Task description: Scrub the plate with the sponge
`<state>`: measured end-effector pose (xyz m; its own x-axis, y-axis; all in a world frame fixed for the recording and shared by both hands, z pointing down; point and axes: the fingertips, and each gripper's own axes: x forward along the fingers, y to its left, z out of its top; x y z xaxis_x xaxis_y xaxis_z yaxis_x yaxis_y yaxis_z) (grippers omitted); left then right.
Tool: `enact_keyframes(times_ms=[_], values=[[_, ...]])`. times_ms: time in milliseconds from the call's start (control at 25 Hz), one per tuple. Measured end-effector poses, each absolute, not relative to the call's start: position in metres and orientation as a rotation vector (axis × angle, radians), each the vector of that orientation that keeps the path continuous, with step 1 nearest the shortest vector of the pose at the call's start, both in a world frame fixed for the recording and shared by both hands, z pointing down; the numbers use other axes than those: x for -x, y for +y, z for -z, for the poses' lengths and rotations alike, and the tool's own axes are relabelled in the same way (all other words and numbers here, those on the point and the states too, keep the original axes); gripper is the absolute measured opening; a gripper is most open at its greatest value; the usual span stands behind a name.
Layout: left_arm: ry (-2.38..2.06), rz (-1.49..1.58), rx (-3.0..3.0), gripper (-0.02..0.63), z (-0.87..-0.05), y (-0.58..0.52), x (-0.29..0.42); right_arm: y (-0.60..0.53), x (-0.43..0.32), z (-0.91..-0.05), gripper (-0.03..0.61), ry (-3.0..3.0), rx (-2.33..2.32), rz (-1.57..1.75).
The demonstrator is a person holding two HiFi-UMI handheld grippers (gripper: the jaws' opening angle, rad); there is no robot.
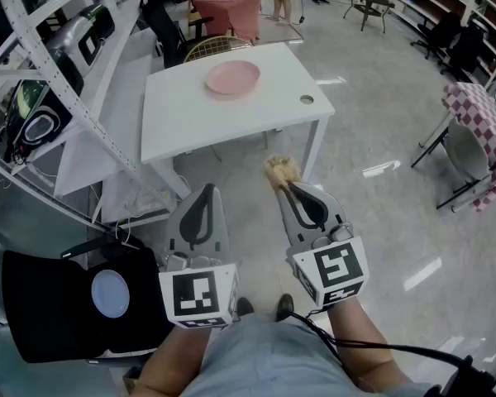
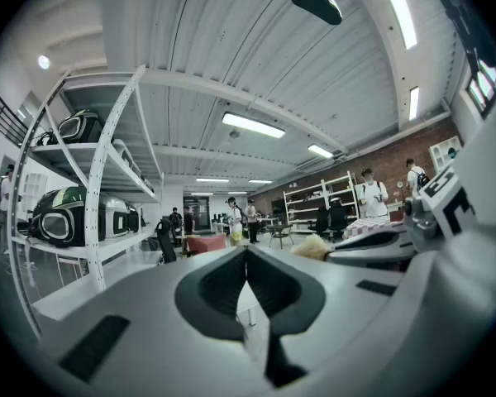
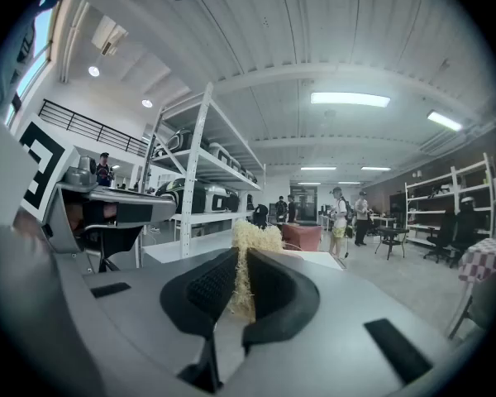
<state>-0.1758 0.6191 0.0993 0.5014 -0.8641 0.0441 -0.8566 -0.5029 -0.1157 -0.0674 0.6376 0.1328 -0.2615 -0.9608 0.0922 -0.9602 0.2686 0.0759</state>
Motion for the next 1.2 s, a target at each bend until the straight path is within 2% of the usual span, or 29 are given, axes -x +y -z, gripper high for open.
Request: enact_keyframes(times_ms=[800,1200], values=[[1.568,0.183,2.576,0.014,-0.104,0.628,0.108,0.642,-0.004,-0.136,0.040,-2.507,-1.759,-0.042],[1.608,0.252,2.600,0.015,-0.129,0.577,0.096,0.594,-0.020,-0.161,0.040,-2.506,-1.737,-0.133]])
